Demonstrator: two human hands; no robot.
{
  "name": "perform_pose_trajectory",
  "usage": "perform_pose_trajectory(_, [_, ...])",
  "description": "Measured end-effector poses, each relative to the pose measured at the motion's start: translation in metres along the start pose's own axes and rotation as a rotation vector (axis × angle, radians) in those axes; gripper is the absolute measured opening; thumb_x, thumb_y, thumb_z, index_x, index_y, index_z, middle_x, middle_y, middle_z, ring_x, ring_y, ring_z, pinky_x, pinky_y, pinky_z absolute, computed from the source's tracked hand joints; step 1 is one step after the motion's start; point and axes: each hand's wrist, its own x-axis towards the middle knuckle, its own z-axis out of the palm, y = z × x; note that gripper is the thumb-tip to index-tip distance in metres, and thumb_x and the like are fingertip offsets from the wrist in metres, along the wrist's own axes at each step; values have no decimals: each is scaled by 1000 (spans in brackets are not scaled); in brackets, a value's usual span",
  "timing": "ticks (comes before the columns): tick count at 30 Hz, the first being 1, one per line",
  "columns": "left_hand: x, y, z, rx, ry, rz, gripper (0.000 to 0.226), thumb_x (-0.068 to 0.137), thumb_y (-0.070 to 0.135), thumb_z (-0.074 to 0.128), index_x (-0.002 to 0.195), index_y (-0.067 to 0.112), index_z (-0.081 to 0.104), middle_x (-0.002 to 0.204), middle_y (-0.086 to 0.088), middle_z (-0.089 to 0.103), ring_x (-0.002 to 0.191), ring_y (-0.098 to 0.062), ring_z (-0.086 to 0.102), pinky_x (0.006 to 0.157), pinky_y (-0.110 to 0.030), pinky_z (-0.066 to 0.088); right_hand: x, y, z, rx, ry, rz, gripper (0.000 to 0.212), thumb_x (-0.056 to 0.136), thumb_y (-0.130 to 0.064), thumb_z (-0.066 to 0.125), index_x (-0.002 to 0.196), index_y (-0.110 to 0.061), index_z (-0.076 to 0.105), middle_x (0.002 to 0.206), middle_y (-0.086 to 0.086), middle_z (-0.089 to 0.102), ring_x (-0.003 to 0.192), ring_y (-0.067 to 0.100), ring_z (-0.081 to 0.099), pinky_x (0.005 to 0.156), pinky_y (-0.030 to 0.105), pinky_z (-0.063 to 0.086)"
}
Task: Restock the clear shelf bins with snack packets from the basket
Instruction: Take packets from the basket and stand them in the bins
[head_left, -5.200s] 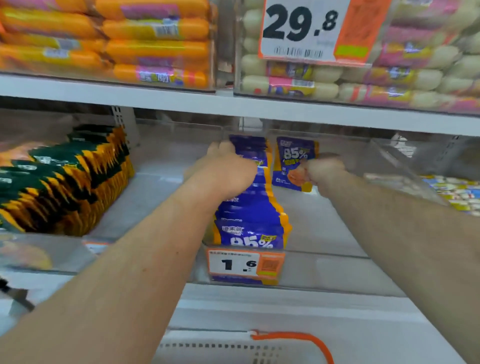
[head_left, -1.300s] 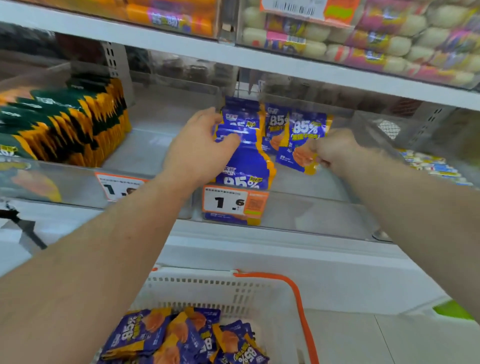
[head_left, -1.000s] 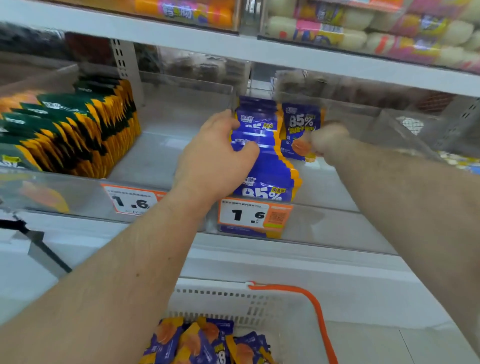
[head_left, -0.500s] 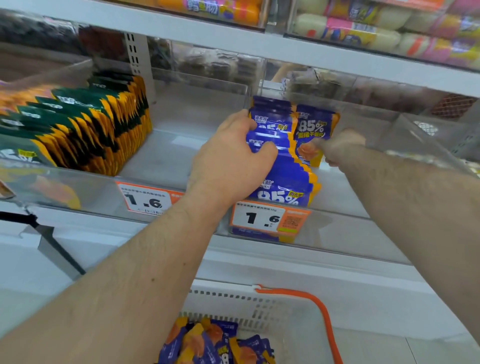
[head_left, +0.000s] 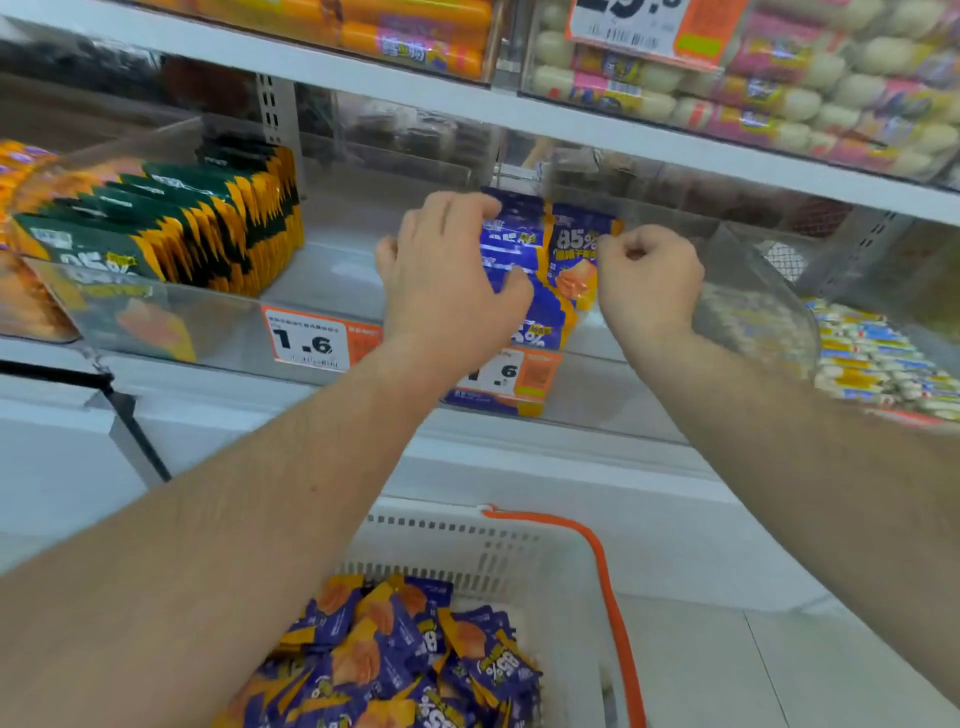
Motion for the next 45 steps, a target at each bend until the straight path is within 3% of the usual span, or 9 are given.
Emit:
perform_pose_trajectory(5, [-75,-11,5,-167,8,258,33,72,28,55,101,13,64,93,-1,63,84,-24,60,73,-38,43,-89,7,-10,235,-20,-384,21,79,-23,54,60,-15,49,54,-10,39,57,8,38,55,24,33])
perform_pose_trajectory(8, [-117,-39,12,-173,-292,87,35,71,25,56,104,15,62,89,2,64,76,-17,55,67,-34,46,-148,30,5,172,-240,-548,19,72,-23,50,56,-17,43,55,-4,45,54,14,41,51,27,32])
perform_pose_trajectory(11, [-154,-74,23,60,-820,-199,47,81,30,56,126,17,49,111,-4,62,94,-25,60,79,-37,50,-186,69,27,-134,-623,-626,19,75,-26,49,60,-25,36,59,-4,46,52,23,49,51,24,32])
perform_pose_trajectory(16, [-199,-105,27,234,-1558,-404,42,93,32,55,131,16,44,128,-11,56,91,-22,53,81,-39,47,-233,146,57,-607,-1237,35,39,94,-19,52,59,-22,36,59,-1,37,51,15,40,45,27,30])
perform_pose_trajectory(24, [-213,-118,30,220,-1488,-449,52,100,30,48,148,17,34,146,-3,45,126,-21,48,91,-27,38,-295,195,47,-917,-1697,58,25,87,-7,50,64,-15,42,64,6,38,56,21,36,51,32,33])
perform_pose_trajectory(32, [-216,-113,33,209,-1471,-408,48,98,32,49,143,20,41,139,-2,51,119,-20,52,99,-33,44,-310,179,49,-1021,-1767,-194,18,80,-22,55,65,-19,46,66,1,45,59,19,43,57,29,40])
perform_pose_trajectory(37, [-217,-111,30,219,-1467,-408,46,98,32,49,142,20,42,139,-1,51,120,-19,51,98,-32,42,-315,174,45,-1096,-1756,-375,3,92,-14,54,89,-13,53,78,4,52,83,26,51,73,36,38])
perform_pose_trajectory(40, [-218,-110,27,218,-1468,-423,46,98,31,49,143,21,42,140,-1,50,122,-19,51,99,-32,42,-318,179,44,-1090,-1726,-397,6,96,-16,52,93,-14,57,107,10,65,100,29,59,76,37,37])
perform_pose_trajectory(45, [-216,-110,23,207,-1457,-429,46,98,30,50,143,20,42,140,-2,51,120,-19,52,95,-30,42,-314,184,45,-1069,-1646,-501,23,101,-28,52,107,-11,66,115,11,63,112,30,54,89,40,39])
